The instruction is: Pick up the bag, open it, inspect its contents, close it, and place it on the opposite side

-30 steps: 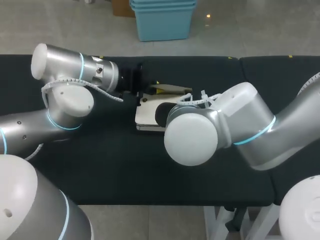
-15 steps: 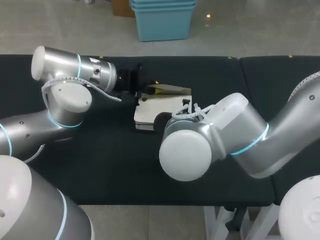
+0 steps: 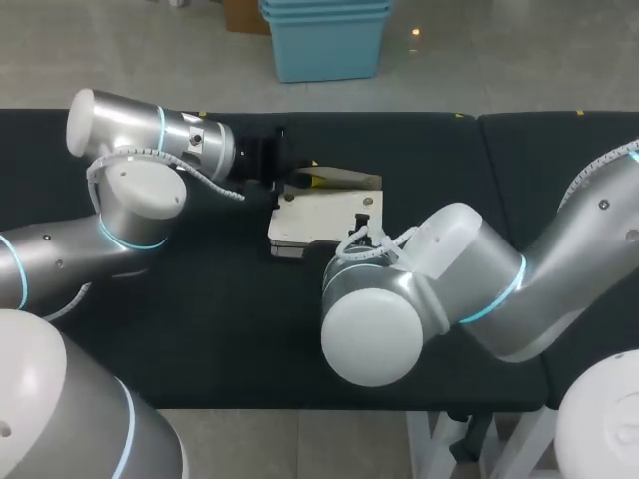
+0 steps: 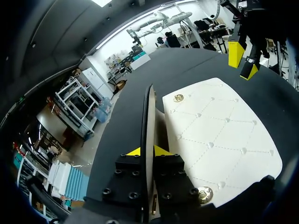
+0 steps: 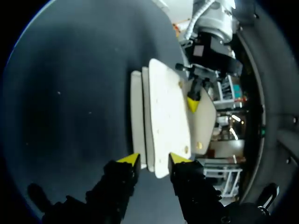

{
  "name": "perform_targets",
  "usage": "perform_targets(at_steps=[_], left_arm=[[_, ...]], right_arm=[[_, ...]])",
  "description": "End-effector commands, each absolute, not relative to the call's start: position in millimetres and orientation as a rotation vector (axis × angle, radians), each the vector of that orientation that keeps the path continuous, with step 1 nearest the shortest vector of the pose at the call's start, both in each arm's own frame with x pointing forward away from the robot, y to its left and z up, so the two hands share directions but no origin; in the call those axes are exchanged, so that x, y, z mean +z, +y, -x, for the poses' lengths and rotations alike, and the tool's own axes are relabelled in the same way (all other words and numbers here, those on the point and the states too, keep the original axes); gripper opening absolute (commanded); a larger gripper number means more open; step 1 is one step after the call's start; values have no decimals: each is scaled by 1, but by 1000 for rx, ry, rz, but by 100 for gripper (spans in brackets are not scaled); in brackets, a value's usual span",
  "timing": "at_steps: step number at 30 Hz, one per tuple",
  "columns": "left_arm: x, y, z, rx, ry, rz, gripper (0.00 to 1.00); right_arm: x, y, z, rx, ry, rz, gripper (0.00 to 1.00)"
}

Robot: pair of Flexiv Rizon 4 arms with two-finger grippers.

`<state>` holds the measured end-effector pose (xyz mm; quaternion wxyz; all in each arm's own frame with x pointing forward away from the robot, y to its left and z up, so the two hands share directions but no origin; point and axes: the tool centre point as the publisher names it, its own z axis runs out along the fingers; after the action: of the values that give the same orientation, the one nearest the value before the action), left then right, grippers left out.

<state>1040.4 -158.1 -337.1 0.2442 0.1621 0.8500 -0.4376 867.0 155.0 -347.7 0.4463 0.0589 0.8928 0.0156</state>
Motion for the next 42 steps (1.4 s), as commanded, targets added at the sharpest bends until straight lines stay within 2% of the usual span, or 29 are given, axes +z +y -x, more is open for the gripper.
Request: perform_targets(at_steps=[1,20,26,28,42], left_arm=[[-338,-158,-1044,-1203,2319,-449,0],[-338,-159,-1043,-1215,2320,-514,0],[-339,-159,-1044,-1214,2324,-517,0],[-340,-158,-1044,-1215,2327,-518,0],[-343,-155,-1033,-1242,2274,-597,0]], right_arm=[[-362,161,-876,37,2207,-144,35],[-374,152,-901,30,2168,-203,28],[-375,151,-904,45,2151,-218,13],[-376,151,-905,49,2147,-217,0],[-376,148,-909,59,2127,-270,0]])
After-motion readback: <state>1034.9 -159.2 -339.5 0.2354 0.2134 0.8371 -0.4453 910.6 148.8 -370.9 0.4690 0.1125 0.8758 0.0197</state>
